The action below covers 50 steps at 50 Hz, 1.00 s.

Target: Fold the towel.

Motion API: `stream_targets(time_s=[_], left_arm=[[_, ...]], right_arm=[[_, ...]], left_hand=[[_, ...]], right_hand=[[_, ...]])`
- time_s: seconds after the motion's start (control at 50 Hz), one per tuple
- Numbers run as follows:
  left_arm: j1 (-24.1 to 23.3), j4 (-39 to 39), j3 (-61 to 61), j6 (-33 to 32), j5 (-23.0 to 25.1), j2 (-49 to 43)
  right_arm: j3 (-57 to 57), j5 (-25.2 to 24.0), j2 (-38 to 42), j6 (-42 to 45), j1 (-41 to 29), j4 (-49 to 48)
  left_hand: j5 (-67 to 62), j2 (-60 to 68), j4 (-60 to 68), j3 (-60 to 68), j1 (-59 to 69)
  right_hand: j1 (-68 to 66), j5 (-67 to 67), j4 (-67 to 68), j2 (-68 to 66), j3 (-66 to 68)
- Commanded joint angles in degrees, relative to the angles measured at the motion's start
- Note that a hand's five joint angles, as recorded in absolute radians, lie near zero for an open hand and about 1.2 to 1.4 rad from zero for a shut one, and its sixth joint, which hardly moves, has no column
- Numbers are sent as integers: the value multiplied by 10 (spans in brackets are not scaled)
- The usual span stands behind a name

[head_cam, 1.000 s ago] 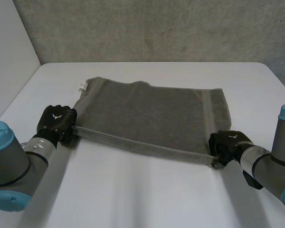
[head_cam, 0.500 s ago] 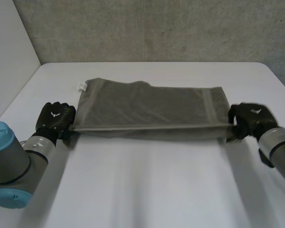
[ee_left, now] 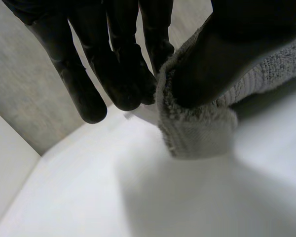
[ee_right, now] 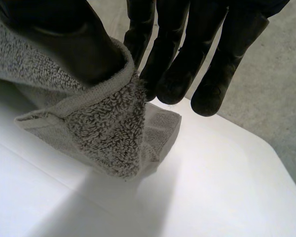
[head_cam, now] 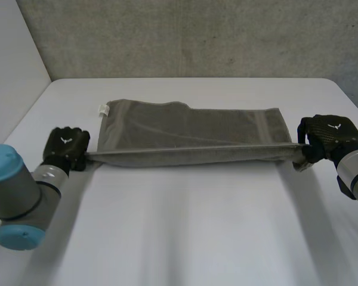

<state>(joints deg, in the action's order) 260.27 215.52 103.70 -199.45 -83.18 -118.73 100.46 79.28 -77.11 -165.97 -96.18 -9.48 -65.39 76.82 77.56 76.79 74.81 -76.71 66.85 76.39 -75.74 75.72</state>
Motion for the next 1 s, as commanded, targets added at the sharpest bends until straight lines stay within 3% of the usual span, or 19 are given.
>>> stream_targets(time_s=[0.02,0.12,0.22,0.36,0.4,0.44,0.46,0.5,0.54,0.56,0.66,0.72,0.76,0.78,0.82,0.84,0.88,0.92,1.0], left_arm=[[3,-68,10,1,1,124],[2,-141,-10,8,6,302],[1,-191,-67,12,8,377],[6,-253,-126,29,8,387],[7,-262,-134,34,7,370],[6,-278,-146,38,6,295],[6,-278,-146,38,6,294],[3,-286,-156,38,6,254],[-1,-308,-186,37,4,169],[-1,-309,-186,37,4,169],[-13,-345,-327,34,-1,-18],[-19,-345,-377,33,-2,-53],[-30,-345,-493,35,-19,-109],[-30,-345,-494,35,-19,-109],[-39,-338,-605,44,-59,-134],[-39,-338,-606,44,-59,-134],[-44,-323,-653,50,-77,-135],[-51,-262,-711,83,-102,-125],[-57,-204,-714,128,-103,-91]], right_arm=[[-60,-21,-67,110,2,141],[-123,-29,-122,142,2,227],[-209,-51,-172,148,6,292],[-284,-94,-169,188,3,337],[-283,-95,-155,206,4,341],[-277,-92,-82,252,-1,346],[-277,-92,-81,253,-1,346],[-280,-82,-4,303,-8,361],[-287,-68,32,326,-14,369],[-287,-68,33,326,-14,369],[-404,23,181,348,-56,352],[-504,56,237,329,-74,314],[-554,67,256,310,-78,283],[-555,67,256,310,-78,283],[-652,78,272,255,-81,194],[-652,78,272,255,-81,193],[-711,90,265,191,-81,97],[-717,90,252,166,-81,55],[-712,87,223,138,-81,-1]], left_hand=[[-46,32,24,32,52],[-46,32,24,32,52],[-46,32,24,32,52],[-46,32,24,32,52],[-46,32,24,32,52],[-46,32,24,32,52],[-46,32,24,32,52],[-46,32,24,32,52],[-46,32,24,32,52],[-46,32,24,32,52],[-46,32,24,32,52],[-46,32,24,32,52],[-46,32,24,32,52],[-46,32,24,32,52],[-46,32,24,32,52],[-46,32,24,32,52],[-46,32,24,32,52],[-46,32,24,32,52],[-46,32,24,32,52]], right_hand=[[-33,31,36,-43,43],[-33,31,36,-43,43],[-33,31,36,-43,43],[-33,31,36,-43,43],[-33,31,36,-43,43],[-33,31,36,-43,43],[-33,31,36,-43,43],[-33,31,36,-43,43],[-33,31,36,-43,43],[-33,31,36,-43,43],[-33,31,36,-43,43],[-33,31,36,-43,43],[-33,31,36,-43,43],[-33,31,36,-43,43],[-33,31,36,-43,43],[-33,31,36,-43,43],[-33,31,36,-43,43],[-33,31,36,-43,43],[-33,31,36,-43,43]])
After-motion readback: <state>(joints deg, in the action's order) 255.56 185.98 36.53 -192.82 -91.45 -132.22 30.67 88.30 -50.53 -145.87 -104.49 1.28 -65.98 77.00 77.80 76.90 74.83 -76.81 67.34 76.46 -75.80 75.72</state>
